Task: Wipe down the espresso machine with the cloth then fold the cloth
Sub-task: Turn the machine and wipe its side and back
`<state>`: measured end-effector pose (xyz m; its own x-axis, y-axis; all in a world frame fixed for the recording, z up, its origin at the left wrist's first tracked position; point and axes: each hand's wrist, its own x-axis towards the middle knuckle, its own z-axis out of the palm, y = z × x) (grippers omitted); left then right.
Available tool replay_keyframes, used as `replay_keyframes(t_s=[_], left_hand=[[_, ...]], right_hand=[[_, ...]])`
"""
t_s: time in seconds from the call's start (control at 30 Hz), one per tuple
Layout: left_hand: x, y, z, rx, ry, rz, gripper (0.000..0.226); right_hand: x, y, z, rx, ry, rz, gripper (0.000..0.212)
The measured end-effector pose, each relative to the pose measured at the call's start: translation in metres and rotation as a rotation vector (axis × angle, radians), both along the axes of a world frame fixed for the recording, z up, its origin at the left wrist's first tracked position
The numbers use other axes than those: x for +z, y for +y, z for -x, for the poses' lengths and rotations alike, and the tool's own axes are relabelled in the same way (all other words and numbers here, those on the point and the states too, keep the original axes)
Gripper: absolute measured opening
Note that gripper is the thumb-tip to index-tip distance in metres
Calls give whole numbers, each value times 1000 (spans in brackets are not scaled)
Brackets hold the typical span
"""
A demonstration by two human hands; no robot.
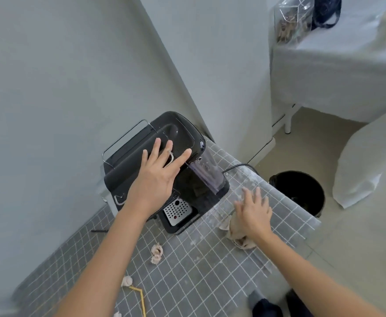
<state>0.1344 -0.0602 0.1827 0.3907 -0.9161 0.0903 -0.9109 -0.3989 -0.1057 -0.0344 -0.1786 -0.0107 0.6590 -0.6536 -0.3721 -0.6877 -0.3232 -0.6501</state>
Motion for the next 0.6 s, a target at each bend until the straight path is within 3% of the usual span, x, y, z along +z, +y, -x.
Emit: replay_keyframes(t_s=[0.07,0.17,0.33,0.4,0.5,0.6], left_hand=[[0,0,1,7,-31,-5,57],[3,2,7,63,-37,31,57],[1,10,18,174,-70,123,52],[-1,20,23,267,-41,201,51],[-7,36,24,464,-29,297,52],[-10,46,20,696,37,375,59]], right_hand=[[-6,8,0,210,140,18,60],[-25,25,3,425,241,198,58],[-48,1,22,612,73,389,43],[-33,-20,29,525,-70,233,38],[25,-49,27,140,-360,20,19],[105,-77,-1,-76,-598,-56,36]])
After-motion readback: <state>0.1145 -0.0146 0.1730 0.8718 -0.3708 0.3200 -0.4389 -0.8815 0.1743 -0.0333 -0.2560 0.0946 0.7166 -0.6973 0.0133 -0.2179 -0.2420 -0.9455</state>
